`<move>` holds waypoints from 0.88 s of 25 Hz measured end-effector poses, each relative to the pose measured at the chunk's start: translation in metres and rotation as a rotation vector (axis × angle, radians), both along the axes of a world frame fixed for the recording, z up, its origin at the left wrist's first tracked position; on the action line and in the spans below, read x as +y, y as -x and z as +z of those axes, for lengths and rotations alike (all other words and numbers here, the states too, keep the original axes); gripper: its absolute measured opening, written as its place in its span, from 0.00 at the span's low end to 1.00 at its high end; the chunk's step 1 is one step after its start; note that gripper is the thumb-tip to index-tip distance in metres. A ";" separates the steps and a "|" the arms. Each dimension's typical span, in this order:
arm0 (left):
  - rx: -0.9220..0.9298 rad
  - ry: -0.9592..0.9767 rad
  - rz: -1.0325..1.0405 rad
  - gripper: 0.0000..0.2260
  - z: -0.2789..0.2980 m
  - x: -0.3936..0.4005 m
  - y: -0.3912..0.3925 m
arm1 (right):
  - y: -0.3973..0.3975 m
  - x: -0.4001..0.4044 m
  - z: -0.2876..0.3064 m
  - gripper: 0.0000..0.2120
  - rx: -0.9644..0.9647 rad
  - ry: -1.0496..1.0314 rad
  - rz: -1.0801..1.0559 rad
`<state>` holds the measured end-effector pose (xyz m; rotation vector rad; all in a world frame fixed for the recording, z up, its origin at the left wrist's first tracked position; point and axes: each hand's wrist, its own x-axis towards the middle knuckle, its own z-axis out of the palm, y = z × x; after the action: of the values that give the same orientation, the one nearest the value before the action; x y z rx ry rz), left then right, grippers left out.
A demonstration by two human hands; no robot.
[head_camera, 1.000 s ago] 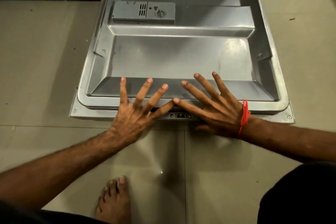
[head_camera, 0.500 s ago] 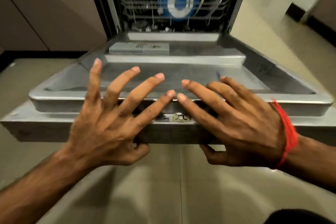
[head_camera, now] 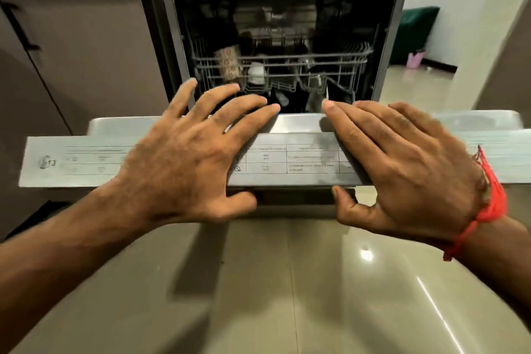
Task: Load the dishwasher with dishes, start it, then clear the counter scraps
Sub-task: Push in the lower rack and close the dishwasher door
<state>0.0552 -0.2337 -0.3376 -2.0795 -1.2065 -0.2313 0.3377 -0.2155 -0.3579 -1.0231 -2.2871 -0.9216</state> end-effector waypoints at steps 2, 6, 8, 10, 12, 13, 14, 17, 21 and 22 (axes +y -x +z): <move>-0.018 0.002 -0.037 0.44 0.016 0.016 0.002 | 0.004 0.016 0.019 0.41 -0.026 0.018 -0.020; -0.142 -0.009 -0.058 0.48 0.063 0.059 0.006 | 0.014 0.061 0.069 0.50 -0.041 0.067 -0.155; -0.210 -0.001 -0.039 0.51 0.090 0.090 0.009 | 0.019 0.089 0.093 0.51 -0.012 0.117 -0.197; -0.238 0.005 -0.017 0.54 0.113 0.124 0.012 | 0.023 0.121 0.116 0.51 0.006 0.171 -0.213; -0.254 -0.019 -0.011 0.55 0.132 0.157 0.017 | 0.028 0.152 0.138 0.51 0.026 0.217 -0.210; -0.264 -0.045 -0.007 0.55 0.139 0.171 0.020 | 0.030 0.166 0.146 0.52 0.039 0.238 -0.202; -0.277 -0.077 0.001 0.55 0.145 0.184 0.023 | 0.031 0.180 0.154 0.52 0.058 0.247 -0.197; -0.337 -0.125 0.005 0.54 0.161 0.222 0.030 | 0.035 0.221 0.170 0.52 0.119 0.267 -0.206; -0.420 -0.036 -0.054 0.54 0.185 0.274 0.043 | 0.044 0.268 0.194 0.55 0.143 0.327 -0.233; -0.426 -0.048 -0.044 0.55 0.188 0.286 0.044 | 0.045 0.279 0.198 0.55 0.137 0.326 -0.246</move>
<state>0.0111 0.0526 -0.1499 -2.0776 -1.3814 -0.7472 0.2926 0.0635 -0.1597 -1.4837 -2.2744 -0.5537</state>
